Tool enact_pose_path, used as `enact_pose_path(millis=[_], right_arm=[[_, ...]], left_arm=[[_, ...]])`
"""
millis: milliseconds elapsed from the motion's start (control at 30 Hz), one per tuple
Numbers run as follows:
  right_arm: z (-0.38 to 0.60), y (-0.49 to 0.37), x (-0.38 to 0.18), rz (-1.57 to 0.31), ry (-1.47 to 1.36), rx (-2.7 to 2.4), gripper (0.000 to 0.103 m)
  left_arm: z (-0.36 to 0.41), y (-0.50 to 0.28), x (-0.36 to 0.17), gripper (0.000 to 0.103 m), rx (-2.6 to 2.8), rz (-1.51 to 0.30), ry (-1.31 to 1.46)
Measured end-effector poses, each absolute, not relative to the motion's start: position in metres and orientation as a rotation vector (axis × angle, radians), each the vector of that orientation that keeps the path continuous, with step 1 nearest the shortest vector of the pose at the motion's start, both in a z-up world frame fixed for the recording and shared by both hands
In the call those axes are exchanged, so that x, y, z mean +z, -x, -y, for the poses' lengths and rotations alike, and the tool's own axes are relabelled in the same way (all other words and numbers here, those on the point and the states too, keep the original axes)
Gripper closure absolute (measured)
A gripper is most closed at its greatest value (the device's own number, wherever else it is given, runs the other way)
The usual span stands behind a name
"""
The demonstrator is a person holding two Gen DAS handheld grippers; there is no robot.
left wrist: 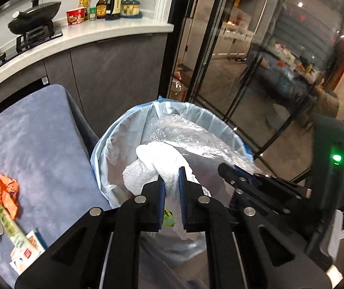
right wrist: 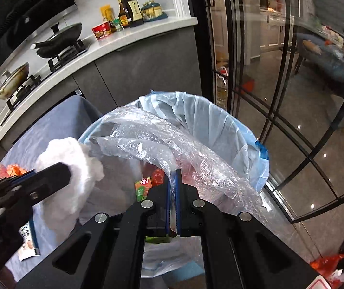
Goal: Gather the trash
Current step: 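Carry the tissue and plastic film to the bin and release them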
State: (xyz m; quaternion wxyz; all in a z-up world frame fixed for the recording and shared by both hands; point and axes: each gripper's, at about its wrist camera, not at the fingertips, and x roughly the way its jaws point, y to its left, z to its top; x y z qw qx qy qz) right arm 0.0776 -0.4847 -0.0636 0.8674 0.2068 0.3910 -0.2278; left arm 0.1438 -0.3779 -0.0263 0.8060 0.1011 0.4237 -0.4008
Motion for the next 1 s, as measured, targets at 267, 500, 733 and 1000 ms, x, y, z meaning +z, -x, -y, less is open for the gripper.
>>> enact_pose_path(millis=[267, 500, 733, 1000], right_arm=[[0.499, -0.086, -0.081, -0.829, -0.478, -0.443, 0.094], [0.503, -0.088, -0.083, -0.820, -0.484, -0.446, 0.067], [0.502, -0.078, -0.070, -0.776, -0.481, -0.463, 0.057], [0.490, -0.067, -0.041, -0.721, -0.447, -0.452, 0.055]], left_arm=[[0.392, -0.159, -0.056, 0.092, -0.839, -0.959, -0.244], [0.386, -0.167, -0.062, 0.051, -0.762, -0.951, -0.249], [0.373, -0.170, -0.053, 0.037, -0.747, -0.932, -0.213], [0.357, -0.160, -0.039, 0.029, -0.721, -0.877, -0.231]])
